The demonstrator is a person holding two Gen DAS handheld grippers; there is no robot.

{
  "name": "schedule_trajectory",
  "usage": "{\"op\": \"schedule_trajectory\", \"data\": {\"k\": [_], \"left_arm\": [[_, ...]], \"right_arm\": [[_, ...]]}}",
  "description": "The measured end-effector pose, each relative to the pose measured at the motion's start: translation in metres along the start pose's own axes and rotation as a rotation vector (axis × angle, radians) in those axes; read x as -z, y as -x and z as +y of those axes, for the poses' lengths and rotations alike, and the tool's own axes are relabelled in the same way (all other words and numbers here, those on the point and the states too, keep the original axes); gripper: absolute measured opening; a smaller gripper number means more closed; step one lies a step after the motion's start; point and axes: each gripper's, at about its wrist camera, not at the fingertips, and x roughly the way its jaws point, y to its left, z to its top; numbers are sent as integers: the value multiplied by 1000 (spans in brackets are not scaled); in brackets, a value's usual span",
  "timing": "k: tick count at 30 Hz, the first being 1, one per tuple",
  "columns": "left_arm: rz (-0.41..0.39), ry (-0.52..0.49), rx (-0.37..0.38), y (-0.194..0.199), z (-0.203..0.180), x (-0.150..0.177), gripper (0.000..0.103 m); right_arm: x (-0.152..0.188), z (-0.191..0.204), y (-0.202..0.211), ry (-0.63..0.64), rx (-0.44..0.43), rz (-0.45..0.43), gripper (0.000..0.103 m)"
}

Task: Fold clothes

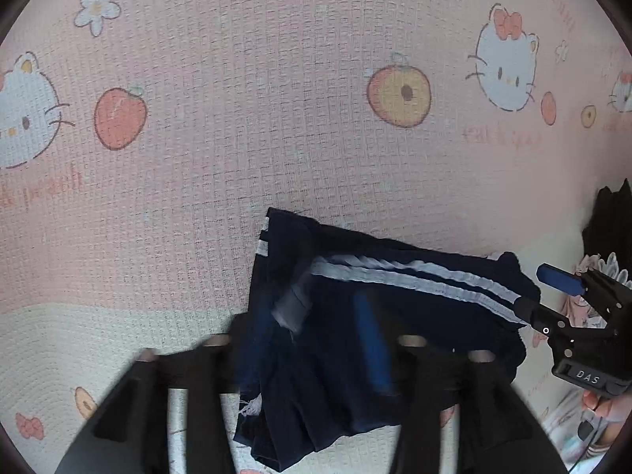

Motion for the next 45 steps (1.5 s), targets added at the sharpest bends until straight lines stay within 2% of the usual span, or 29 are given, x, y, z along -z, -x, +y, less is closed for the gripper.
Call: {"op": "schedule_trajectory", "data": {"k": [4, 10, 16, 21, 24, 29, 32, 35, 39, 42, 45], "left_arm": [[-9, 78, 79, 4, 15, -1, 54], [-30, 105, 61, 9, 20, 10, 54], [-72, 98, -10, 19, 19, 33, 54], [-114, 195, 61, 30, 32, 76, 54], [-136, 272, 62, 33, 41, 98, 54], [-180, 418, 139, 38, 52, 130, 54], [-209, 476, 171, 39, 52, 142, 54], [-216, 518, 212, 39, 51, 151, 54], [-229, 565, 226, 30, 45, 158, 54], [-245, 618, 309, 21, 41, 171, 54], [-215, 647, 401, 4, 35, 181, 54]], "right_arm": [[2, -7, 1, -24, -19, 2, 61], [7, -12, 1, -60, -32, -10, 61], [21, -19, 1, -125, -52, -9, 61], [38, -19, -3, -148, -64, -2, 61], [48, -18, -2, -164, -82, -1, 61], [64, -16, 5, -218, -123, -29, 61], [76, -17, 11, -266, -143, -54, 61], [84, -14, 17, -288, -128, -72, 61], [96, -10, 26, -323, -112, -105, 61], [110, -4, 27, -417, -184, -151, 65], [126, -1, 16, -543, -331, -155, 67]]}}
